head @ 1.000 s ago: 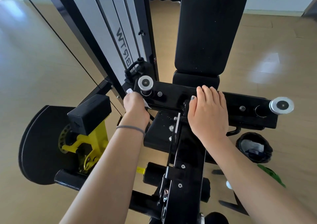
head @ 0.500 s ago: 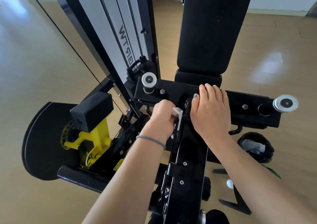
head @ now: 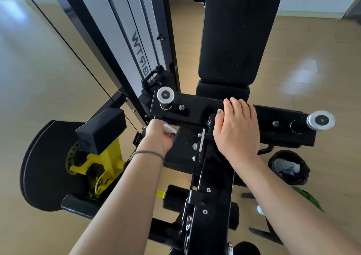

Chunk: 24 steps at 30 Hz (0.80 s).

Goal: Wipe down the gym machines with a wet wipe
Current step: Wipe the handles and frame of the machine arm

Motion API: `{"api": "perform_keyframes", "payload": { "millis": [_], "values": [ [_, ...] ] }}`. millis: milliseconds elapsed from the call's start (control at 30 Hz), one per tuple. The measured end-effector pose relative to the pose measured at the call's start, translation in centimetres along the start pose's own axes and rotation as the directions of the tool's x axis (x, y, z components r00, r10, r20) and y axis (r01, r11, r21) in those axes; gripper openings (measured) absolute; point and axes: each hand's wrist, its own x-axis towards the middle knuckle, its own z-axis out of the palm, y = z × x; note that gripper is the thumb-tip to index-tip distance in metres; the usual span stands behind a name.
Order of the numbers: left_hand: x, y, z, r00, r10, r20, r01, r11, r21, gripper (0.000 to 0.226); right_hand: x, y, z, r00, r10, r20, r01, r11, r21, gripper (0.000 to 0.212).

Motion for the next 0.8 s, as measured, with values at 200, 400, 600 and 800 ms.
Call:
{"api": "perform_keyframes", "payload": {
  "millis": [200,400,600,800],
  "values": [
    [-1.9,-1.9,2.4,0.976,-0.047,0.213,0.003,0.979,0.205,0.018,0.0,0.1,0.0,1.000,0.000,-0.014,0.000,1.000,-0.007,0.053],
    [-3.2,-2.8,1.8,0.921,-0.114,0.373,-0.002,0.955,0.296,0.021,0.0,0.1,0.1,1.000,0.000,-0.018,0.000,1.000,-0.007,0.054],
    [-0.2,-2.3,0.5,0.986,0.085,0.140,-0.079,0.996,-0.050,0.039,0.1,0.1,0.3,1.000,-0.003,-0.014,0.003,1.000,-0.010,0.054],
    [-6.0,-4.3,1.8,0.929,0.086,0.360,-0.264,0.836,0.481,0.018,0.0,0.1,0.1,1.000,-0.003,-0.020,0.003,1.000,0.000,0.053]
  ]
}}
